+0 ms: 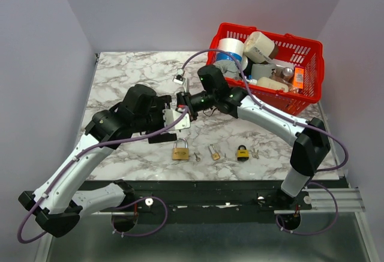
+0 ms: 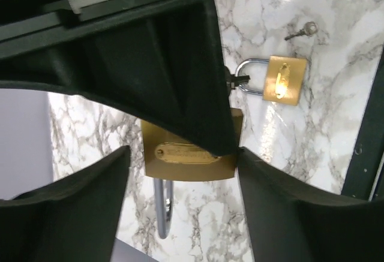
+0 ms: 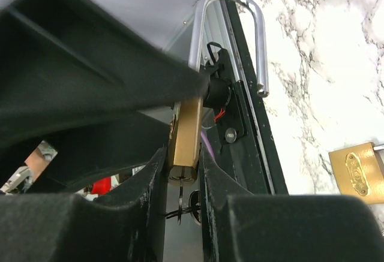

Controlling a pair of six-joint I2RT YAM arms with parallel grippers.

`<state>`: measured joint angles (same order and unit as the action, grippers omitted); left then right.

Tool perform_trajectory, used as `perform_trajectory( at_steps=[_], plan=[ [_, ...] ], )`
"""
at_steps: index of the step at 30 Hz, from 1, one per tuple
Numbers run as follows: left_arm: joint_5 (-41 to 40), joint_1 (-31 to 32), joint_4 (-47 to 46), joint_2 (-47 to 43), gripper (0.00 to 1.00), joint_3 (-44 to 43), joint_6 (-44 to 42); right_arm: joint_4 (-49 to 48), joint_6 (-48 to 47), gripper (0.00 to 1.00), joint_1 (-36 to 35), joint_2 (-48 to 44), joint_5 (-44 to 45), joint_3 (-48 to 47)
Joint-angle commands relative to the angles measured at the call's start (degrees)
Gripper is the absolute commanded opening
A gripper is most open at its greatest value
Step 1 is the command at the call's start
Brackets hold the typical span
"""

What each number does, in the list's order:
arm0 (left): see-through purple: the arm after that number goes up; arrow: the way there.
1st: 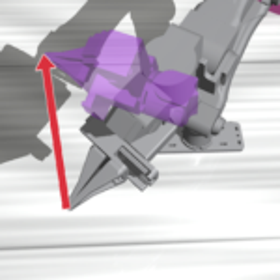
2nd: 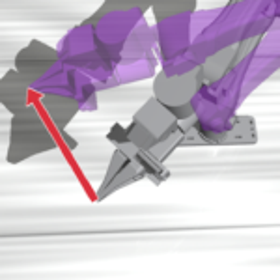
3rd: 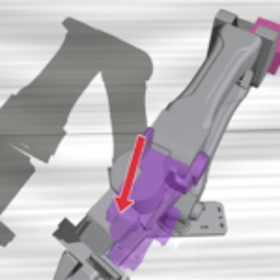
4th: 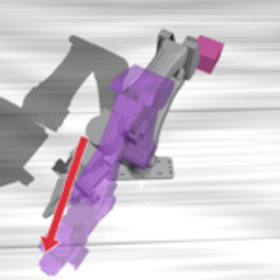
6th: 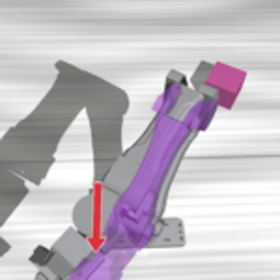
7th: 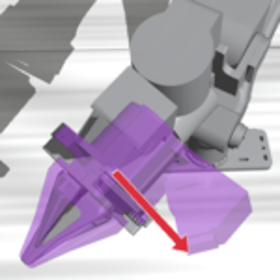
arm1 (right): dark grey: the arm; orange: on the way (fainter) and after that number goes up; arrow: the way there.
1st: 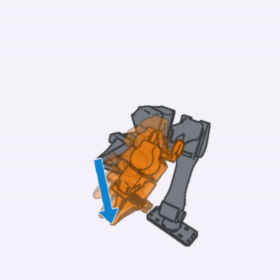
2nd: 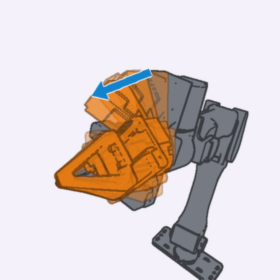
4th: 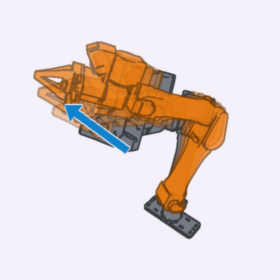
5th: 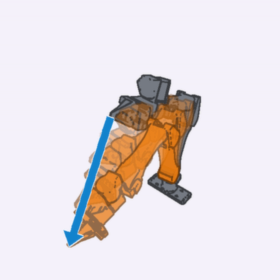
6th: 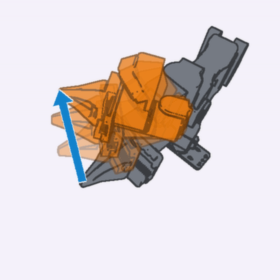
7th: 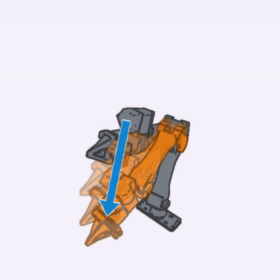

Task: Lock with the key
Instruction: Lock the lock.

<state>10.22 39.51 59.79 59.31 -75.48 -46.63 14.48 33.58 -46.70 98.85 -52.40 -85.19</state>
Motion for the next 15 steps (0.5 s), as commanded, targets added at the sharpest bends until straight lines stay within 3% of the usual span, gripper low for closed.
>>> perform_trajectory(
  at_steps=[1, 8, 15],
  plan=[
    [-7.0, 0.2, -2.3, -2.3, 0.99, 1.1, 5.6, -1.7, -1.1, 0.01, 0.9, -2.1, -2.1, -0.2],
    [-5.8, 0.0, -4.7, -11.9, 0.99, 5.2, 13.7, -1.3, -4.0, 0.01, 5.2, -7.5, -4.3, 2.8],
    [-5.0, -2.2, -11.7, -15.3, 0.99, 6.8, 30.6, 1.5, -13.8, 0.01, 5.7, -14.9, -6.0, 2.5]
  ],
)
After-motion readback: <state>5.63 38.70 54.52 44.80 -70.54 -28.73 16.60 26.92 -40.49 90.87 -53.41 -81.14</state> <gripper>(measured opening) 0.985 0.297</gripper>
